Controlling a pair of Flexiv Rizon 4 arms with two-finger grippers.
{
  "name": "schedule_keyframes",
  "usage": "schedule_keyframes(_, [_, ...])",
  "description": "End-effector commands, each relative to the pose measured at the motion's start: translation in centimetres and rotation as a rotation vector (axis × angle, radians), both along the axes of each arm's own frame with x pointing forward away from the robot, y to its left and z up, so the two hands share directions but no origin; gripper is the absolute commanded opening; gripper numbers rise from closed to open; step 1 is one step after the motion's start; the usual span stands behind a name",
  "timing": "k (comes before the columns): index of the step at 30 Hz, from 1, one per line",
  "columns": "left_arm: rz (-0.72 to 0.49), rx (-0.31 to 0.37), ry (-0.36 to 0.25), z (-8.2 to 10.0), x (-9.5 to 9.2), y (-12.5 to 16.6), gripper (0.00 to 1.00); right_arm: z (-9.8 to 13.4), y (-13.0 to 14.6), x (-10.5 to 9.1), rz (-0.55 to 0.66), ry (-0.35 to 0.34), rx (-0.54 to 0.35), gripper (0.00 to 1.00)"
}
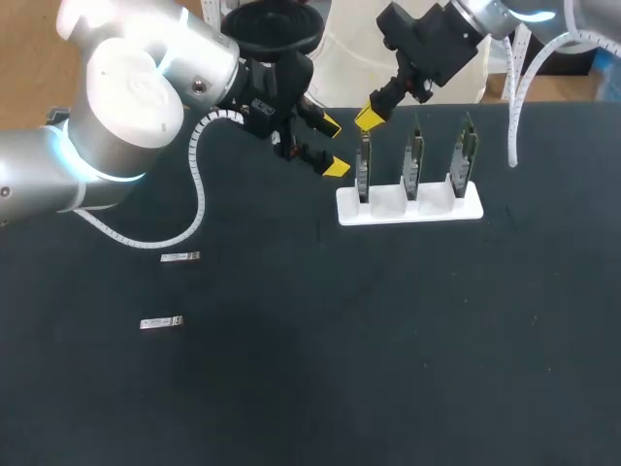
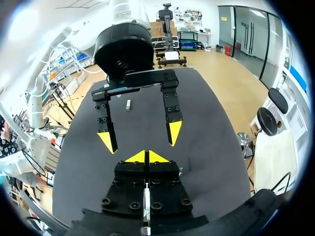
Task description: Pick up the optical module with the left hand, and insert it into the network port with the right hand.
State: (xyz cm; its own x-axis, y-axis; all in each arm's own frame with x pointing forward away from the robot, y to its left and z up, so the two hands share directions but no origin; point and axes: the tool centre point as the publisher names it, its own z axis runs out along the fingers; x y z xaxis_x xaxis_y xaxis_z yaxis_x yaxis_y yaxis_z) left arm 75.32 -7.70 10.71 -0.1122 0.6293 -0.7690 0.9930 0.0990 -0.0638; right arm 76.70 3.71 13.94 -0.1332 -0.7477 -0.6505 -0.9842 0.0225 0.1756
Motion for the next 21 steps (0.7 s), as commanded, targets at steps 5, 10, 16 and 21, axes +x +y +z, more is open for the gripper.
schedule_keyframes(5, [0.001, 0.004, 0.001, 0.03, 0.01, -0.07, 1.0, -1.81, -0.12, 0.01, -0.001, 0.012, -0.008, 0.0])
schedule_keyframes(10, [0.001, 0.004, 0.001, 0.03, 0.01, -0.07, 1.0, -2.18, -0.2, -0.08, -0.003, 0.018, -0.017, 0.0])
schedule_keyframes(16, [0.001, 0.004, 0.001, 0.03, 0.01, -0.07, 1.0, -2.44, -0.25, -0.08, -0.008, 0.027, -0.018, 0.0])
schedule_keyframes(21, [0.001, 0.004, 0.001, 0.03, 0.01, -0.07, 1.0, -2.41, -0.3, -0.11, -0.011, 0.028, -0.01, 0.0])
